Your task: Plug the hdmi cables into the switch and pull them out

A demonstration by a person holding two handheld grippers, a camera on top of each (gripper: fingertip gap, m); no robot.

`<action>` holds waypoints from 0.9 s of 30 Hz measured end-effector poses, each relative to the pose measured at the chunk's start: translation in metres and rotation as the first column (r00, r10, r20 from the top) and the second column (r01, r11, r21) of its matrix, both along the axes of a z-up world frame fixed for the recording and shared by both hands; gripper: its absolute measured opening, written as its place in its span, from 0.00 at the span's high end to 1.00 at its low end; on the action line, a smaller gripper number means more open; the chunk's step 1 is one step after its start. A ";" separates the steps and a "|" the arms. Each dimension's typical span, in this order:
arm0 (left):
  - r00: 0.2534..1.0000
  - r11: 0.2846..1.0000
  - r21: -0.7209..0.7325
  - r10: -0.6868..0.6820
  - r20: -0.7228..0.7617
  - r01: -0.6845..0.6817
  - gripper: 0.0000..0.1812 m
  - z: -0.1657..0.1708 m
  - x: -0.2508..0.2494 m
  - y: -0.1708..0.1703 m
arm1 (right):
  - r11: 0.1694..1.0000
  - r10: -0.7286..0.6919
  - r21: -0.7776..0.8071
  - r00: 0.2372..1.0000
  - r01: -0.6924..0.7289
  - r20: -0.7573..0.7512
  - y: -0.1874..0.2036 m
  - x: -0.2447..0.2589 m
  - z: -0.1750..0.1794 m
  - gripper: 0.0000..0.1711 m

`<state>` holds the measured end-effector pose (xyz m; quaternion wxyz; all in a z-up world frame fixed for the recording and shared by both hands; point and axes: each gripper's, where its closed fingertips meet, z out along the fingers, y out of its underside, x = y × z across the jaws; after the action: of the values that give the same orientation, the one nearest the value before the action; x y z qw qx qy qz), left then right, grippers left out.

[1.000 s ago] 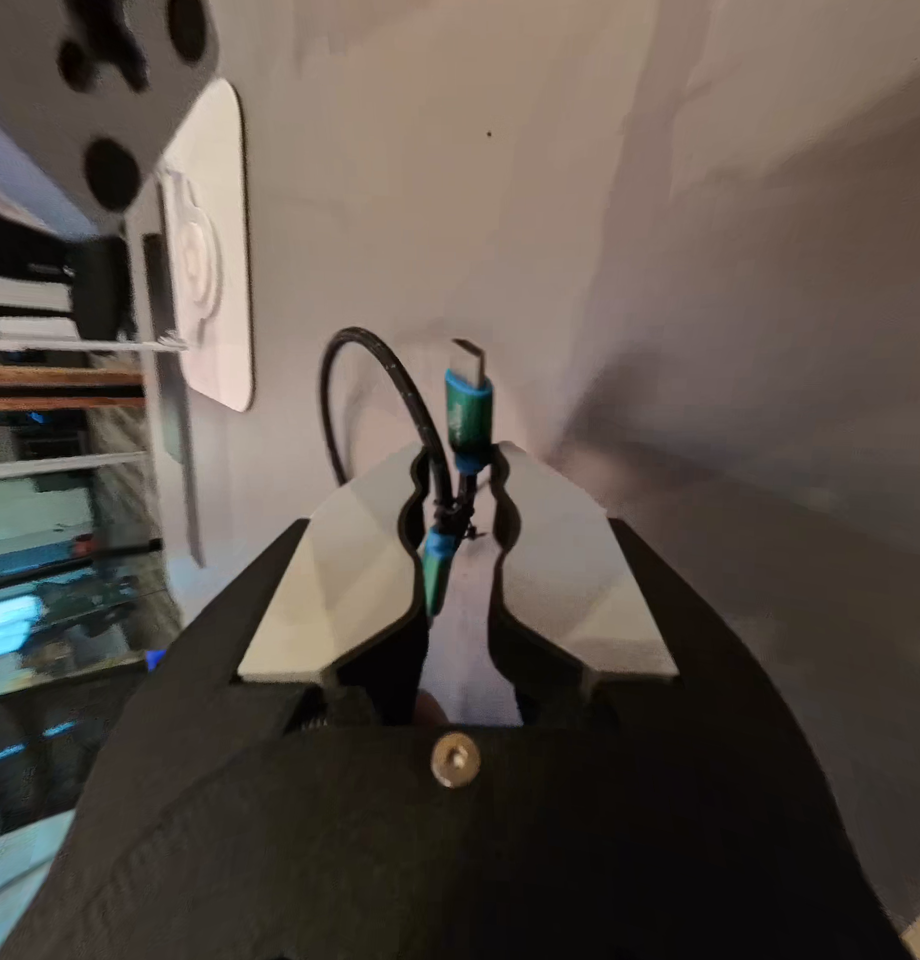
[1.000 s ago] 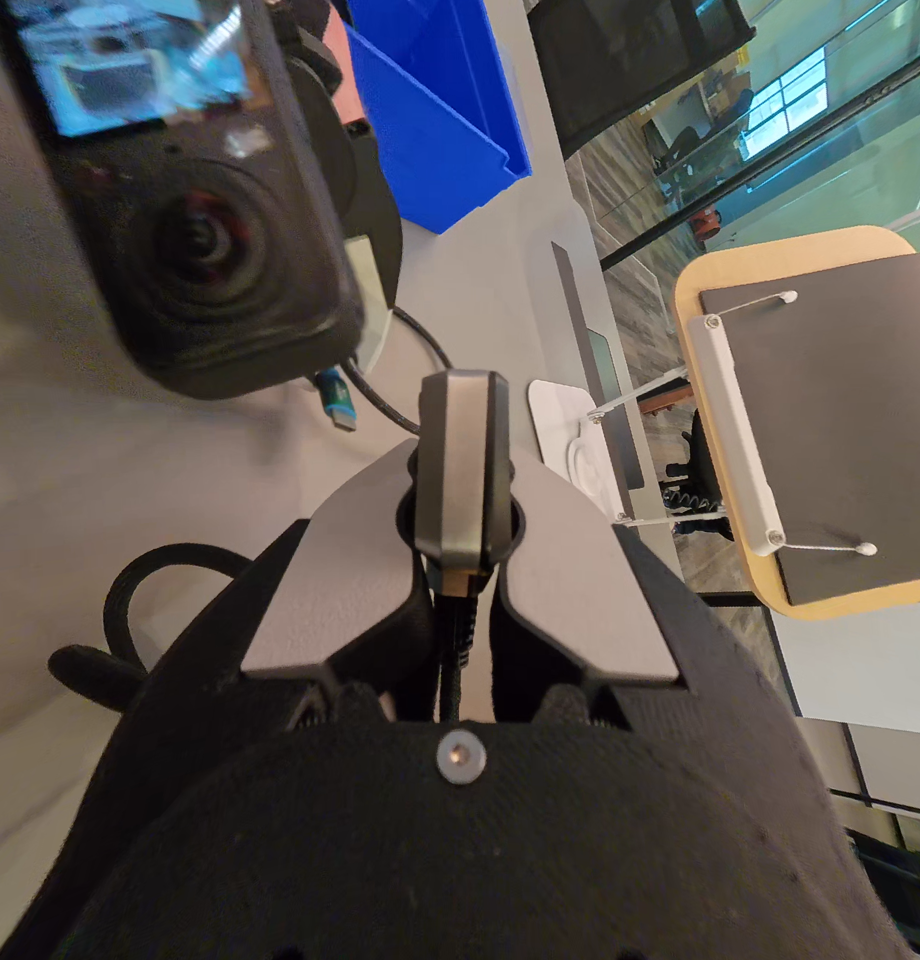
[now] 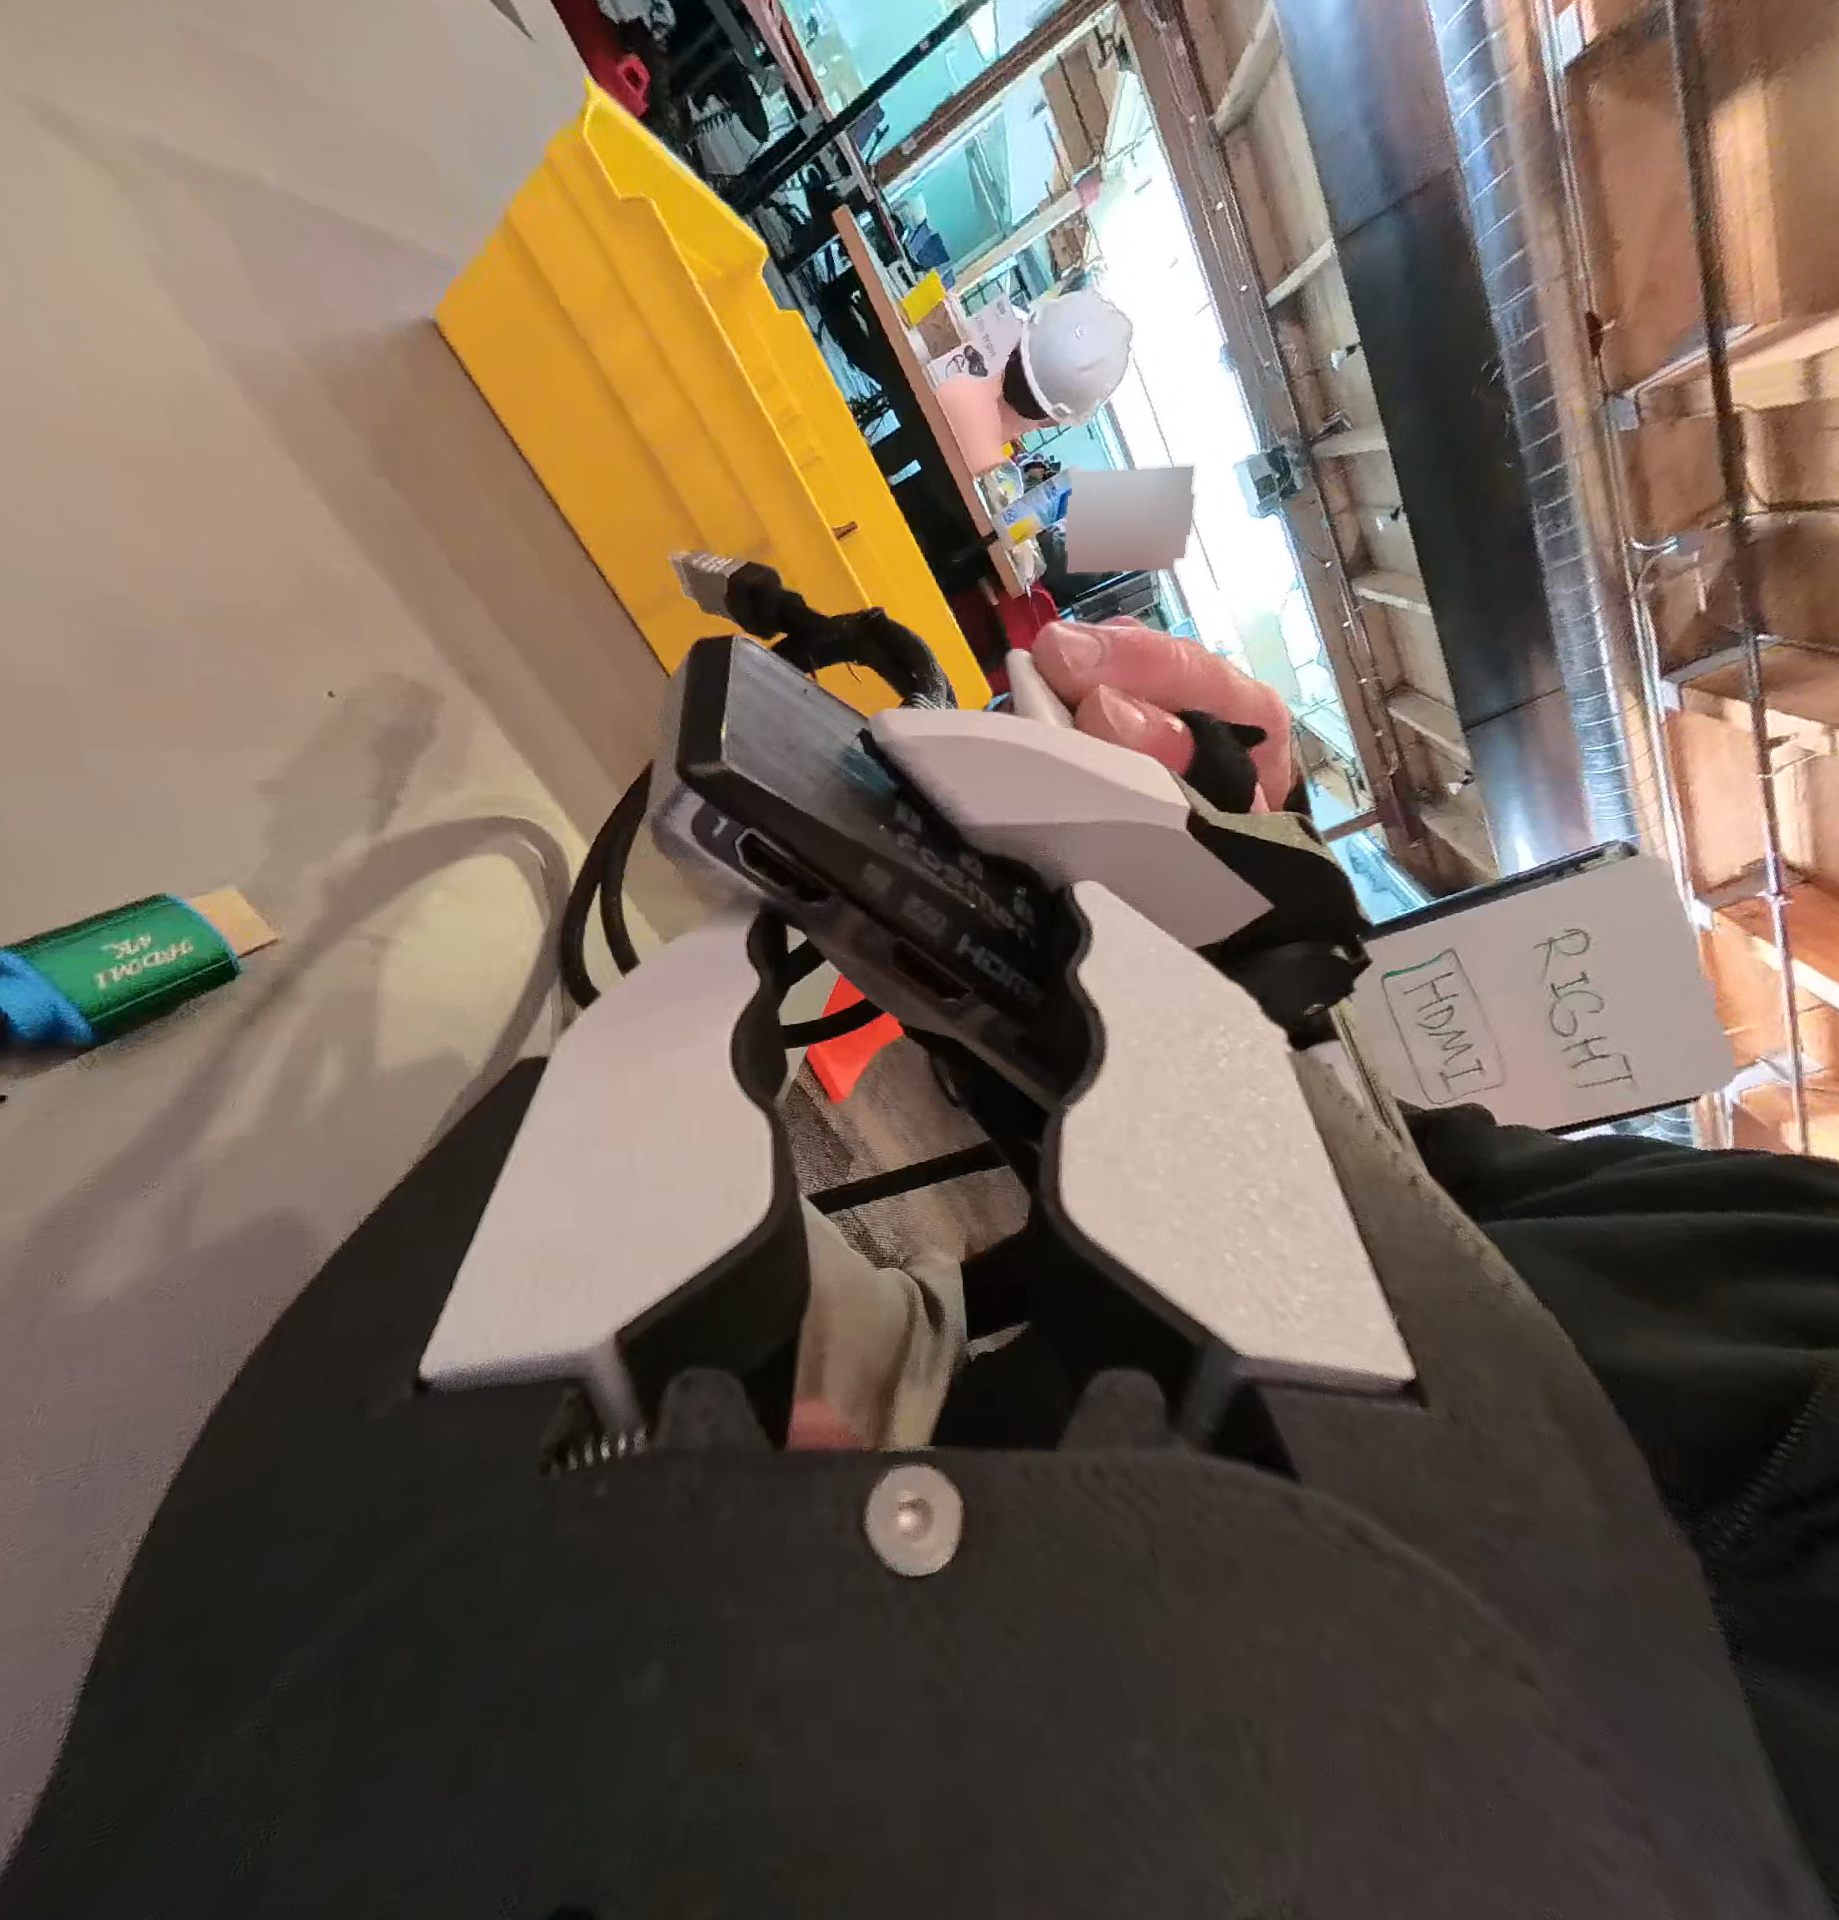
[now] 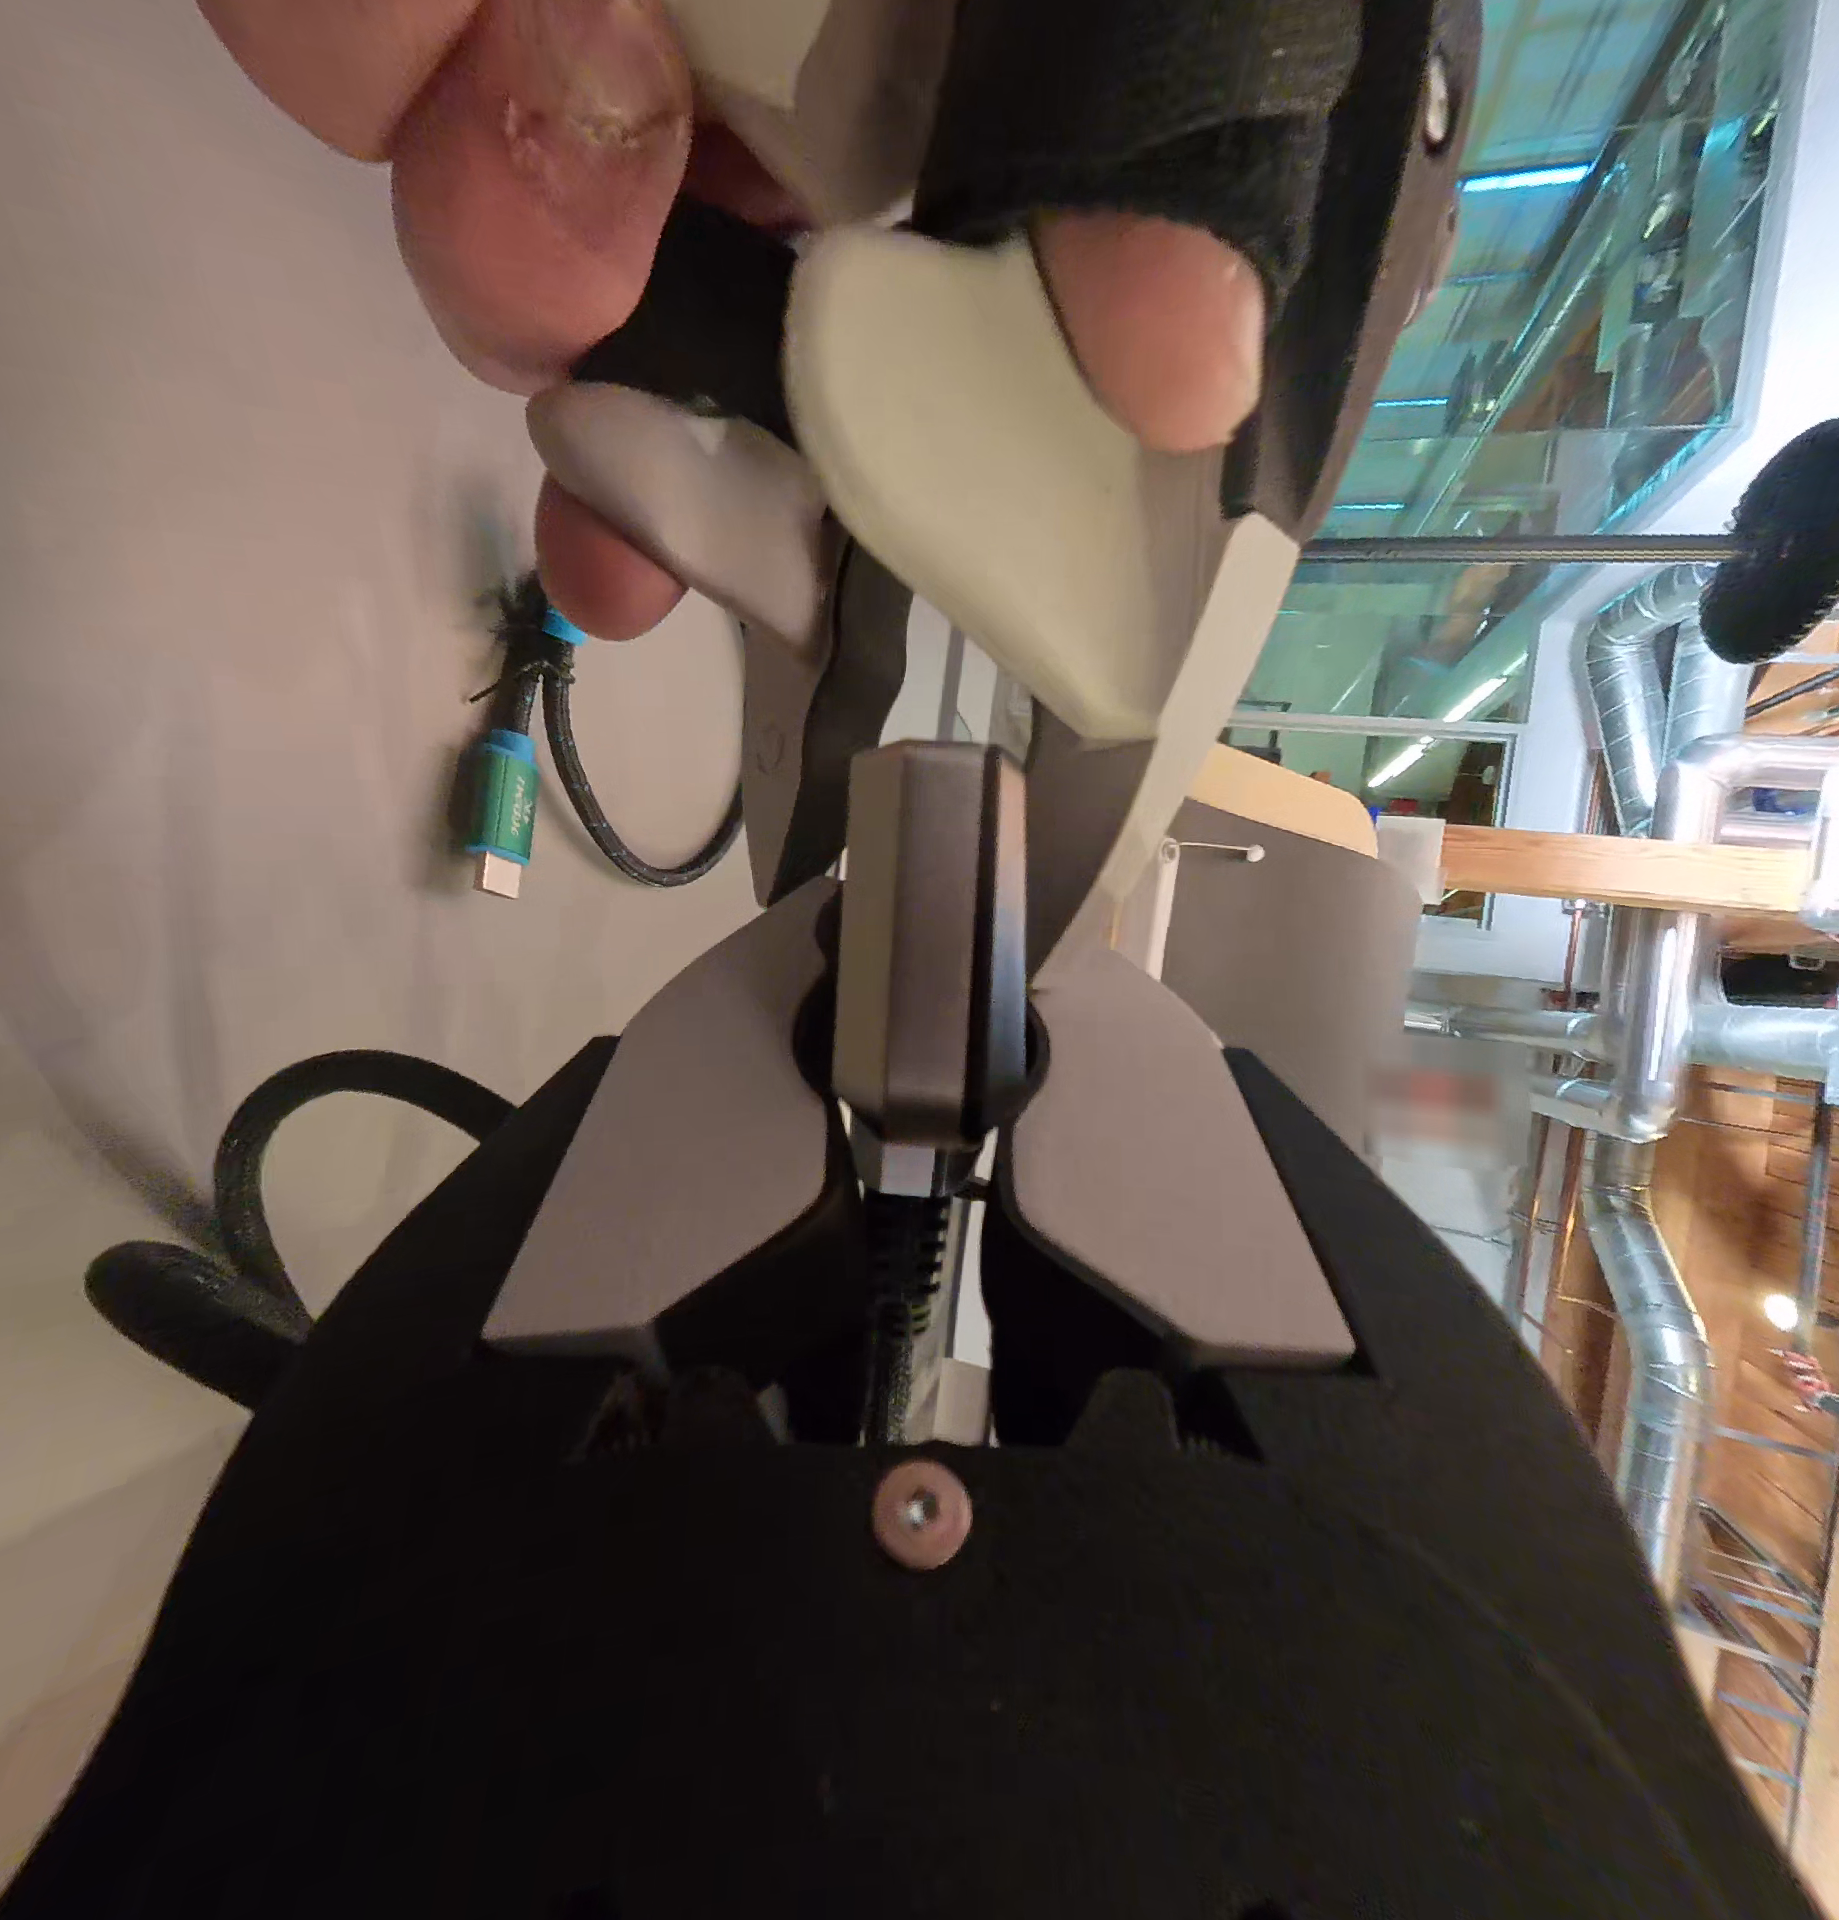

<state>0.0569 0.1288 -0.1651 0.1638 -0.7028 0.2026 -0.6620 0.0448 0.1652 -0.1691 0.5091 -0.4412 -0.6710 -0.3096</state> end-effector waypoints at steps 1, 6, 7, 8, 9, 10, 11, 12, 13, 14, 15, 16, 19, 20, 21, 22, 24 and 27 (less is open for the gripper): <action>1.000 1.000 0.010 -0.003 0.003 0.003 0.74 -0.001 0.000 0.000 | 1.000 0.001 -0.013 1.000 -0.001 -0.004 0.000 0.000 -0.001 0.86; 1.000 1.000 -0.023 -0.004 0.021 0.004 0.73 0.000 0.001 0.001 | 0.993 -0.011 -0.115 0.999 0.005 -0.048 0.001 0.003 -0.001 0.84; 1.000 1.000 -0.029 -0.001 0.027 0.002 0.73 0.001 0.001 0.001 | 0.991 -0.014 -0.131 0.998 0.006 -0.055 0.001 0.003 0.000 0.83; 1.000 0.999 -0.036 -0.004 0.030 0.005 0.73 0.000 0.001 0.001 | 0.990 -0.015 -0.140 0.998 0.007 -0.059 0.001 0.004 0.000 0.82; 1.000 0.999 -0.039 -0.002 0.028 0.003 0.73 0.000 0.000 0.001 | 0.989 -0.018 -0.149 0.998 0.008 -0.064 0.001 0.004 0.000 0.80; 1.000 0.999 -0.039 0.005 0.023 -0.004 0.73 -0.001 0.000 0.002 | 0.987 -0.030 -0.163 0.997 0.017 -0.074 0.002 0.005 0.000 0.78; 1.000 0.999 -0.037 0.013 0.018 -0.012 0.73 -0.002 -0.001 0.003 | 0.982 -0.050 -0.184 0.996 0.036 -0.072 0.003 0.008 -0.001 0.71; 0.999 0.999 -0.023 0.038 0.035 -0.037 0.81 0.001 -0.004 0.008 | 0.973 -0.083 -0.220 0.994 0.067 -0.065 0.005 0.012 -0.005 0.64; 0.997 0.997 -0.020 0.073 0.041 -0.072 0.85 0.003 -0.009 0.015 | 0.965 -0.115 -0.244 0.991 0.097 -0.063 0.007 0.018 -0.007 0.64; 0.996 0.997 -0.012 0.079 0.045 -0.078 0.86 0.006 -0.012 0.018 | 0.958 -0.110 -0.272 0.992 0.090 -0.062 0.004 0.020 -0.009 0.75; 0.998 0.998 0.022 0.058 0.023 -0.058 0.87 0.005 -0.013 0.016 | 0.950 -0.077 -0.308 0.994 0.051 -0.074 -0.001 0.017 -0.010 0.79; 0.998 0.996 0.059 0.064 -0.007 -0.063 0.87 0.003 -0.013 0.016 | 0.932 -0.078 -0.359 0.995 0.049 -0.067 -0.003 0.018 -0.014 0.77; 0.997 0.996 0.062 0.071 -0.006 -0.071 0.87 0.002 -0.010 0.017 | 0.846 -0.124 -0.530 0.988 0.056 -0.094 0.002 0.023 -0.020 0.69; 0.997 0.995 0.059 0.078 0.001 -0.078 0.87 0.003 -0.009 0.018 | 0.814 -0.137 -0.579 0.985 0.052 -0.105 0.001 0.023 -0.022 0.70; 0.996 0.994 0.066 0.084 0.003 -0.084 0.87 0.004 -0.009 0.018 | 0.790 -0.155 -0.611 0.982 0.054 -0.113 0.002 0.022 -0.024 0.69; 0.996 0.993 0.074 0.094 0.007 -0.094 0.87 0.006 -0.009 0.018 | 0.774 -0.170 -0.631 0.977 0.054 -0.125 0.003 0.021 -0.025 0.69; 0.993 0.990 0.071 0.120 0.015 -0.121 0.88 0.007 -0.008 0.019 | 0.736 -0.194 -0.675 0.972 0.052 -0.136 0.003 0.019 -0.031 0.72; 0.982 0.980 0.065 0.188 0.017 -0.189 0.87 0.007 -0.008 0.023 | 0.646 -0.279 -0.758 0.952 0.087 -0.129 0.001 0.017 -0.042 0.77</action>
<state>0.0486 0.1523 -0.1580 0.2499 -0.7095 0.1561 -0.6402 0.0616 0.1667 -0.2109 0.3255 -0.7094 -0.6251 -0.0044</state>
